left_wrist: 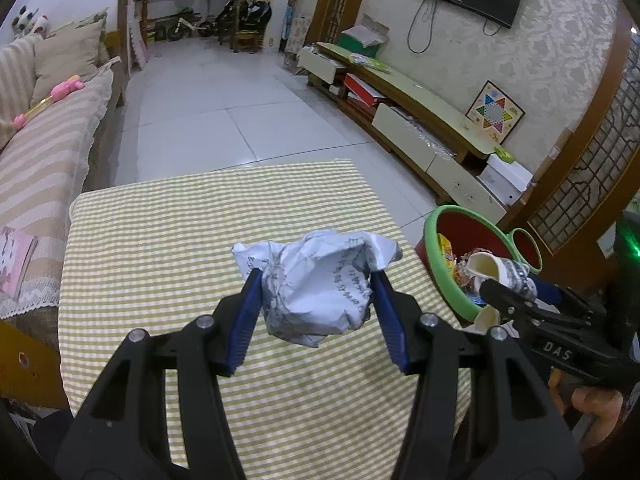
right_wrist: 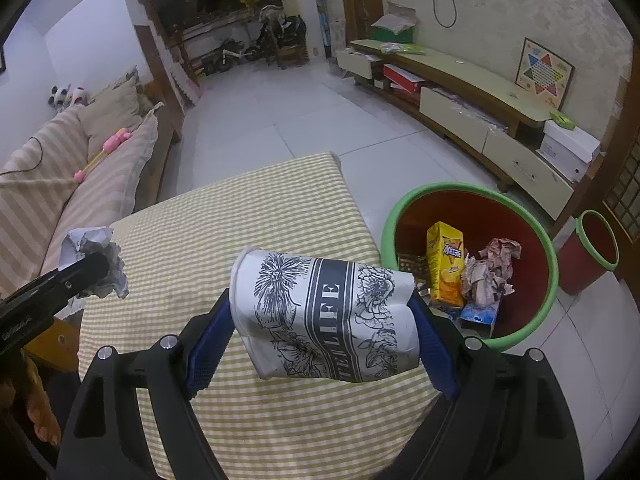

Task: Collect trash
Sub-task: 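Carry the white paper and 'LIFE' cup over the red bin with both tools, then open the left tool to drop the white paper while the right tool opens to drop the cup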

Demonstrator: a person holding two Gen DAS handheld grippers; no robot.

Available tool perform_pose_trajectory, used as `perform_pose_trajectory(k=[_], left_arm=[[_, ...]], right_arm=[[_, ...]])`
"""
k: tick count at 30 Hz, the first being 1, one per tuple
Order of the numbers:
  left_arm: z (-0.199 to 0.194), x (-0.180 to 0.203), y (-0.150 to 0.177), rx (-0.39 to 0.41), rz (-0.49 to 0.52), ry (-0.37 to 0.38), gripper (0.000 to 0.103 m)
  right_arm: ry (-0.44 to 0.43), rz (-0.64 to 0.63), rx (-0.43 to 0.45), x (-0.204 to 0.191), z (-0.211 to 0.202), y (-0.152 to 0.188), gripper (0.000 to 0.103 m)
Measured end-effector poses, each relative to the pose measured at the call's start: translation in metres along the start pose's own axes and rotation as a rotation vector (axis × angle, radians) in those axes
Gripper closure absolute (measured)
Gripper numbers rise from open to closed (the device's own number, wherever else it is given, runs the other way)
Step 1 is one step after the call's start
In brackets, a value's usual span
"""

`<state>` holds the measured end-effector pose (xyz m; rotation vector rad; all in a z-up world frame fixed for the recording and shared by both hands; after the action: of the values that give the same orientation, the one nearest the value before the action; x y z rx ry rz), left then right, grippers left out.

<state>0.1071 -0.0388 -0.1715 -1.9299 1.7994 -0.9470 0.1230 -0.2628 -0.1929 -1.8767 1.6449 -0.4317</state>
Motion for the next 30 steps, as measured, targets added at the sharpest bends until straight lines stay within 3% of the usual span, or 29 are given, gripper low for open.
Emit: perform_pose_trajectory(k=[20, 30], left_arm=[[0.022, 0.064, -0.004, -0.040, 0.088, 0.070, 0.051], [0.063, 0.137, -0.012, -0.072, 0.171, 0.171, 0.051]], right_arm=[[0.062, 0.089, 0.024, 0.065, -0.006, -0.005, 0.023], [0.117, 0.201, 0.081, 0.143, -0.017, -0.023, 0.023]])
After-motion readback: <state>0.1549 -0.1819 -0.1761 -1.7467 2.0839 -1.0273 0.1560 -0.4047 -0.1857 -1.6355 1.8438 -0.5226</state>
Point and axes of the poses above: each gripper's, at about its wrist camera, not at the fingertips, and z roughly the way its jaws point, x to its right, y to its underside, the point moved 9 cm from there along z, roughly the way its jaws point, and after that the axes turned 2 degrees about -z, right-handed, at the moved point
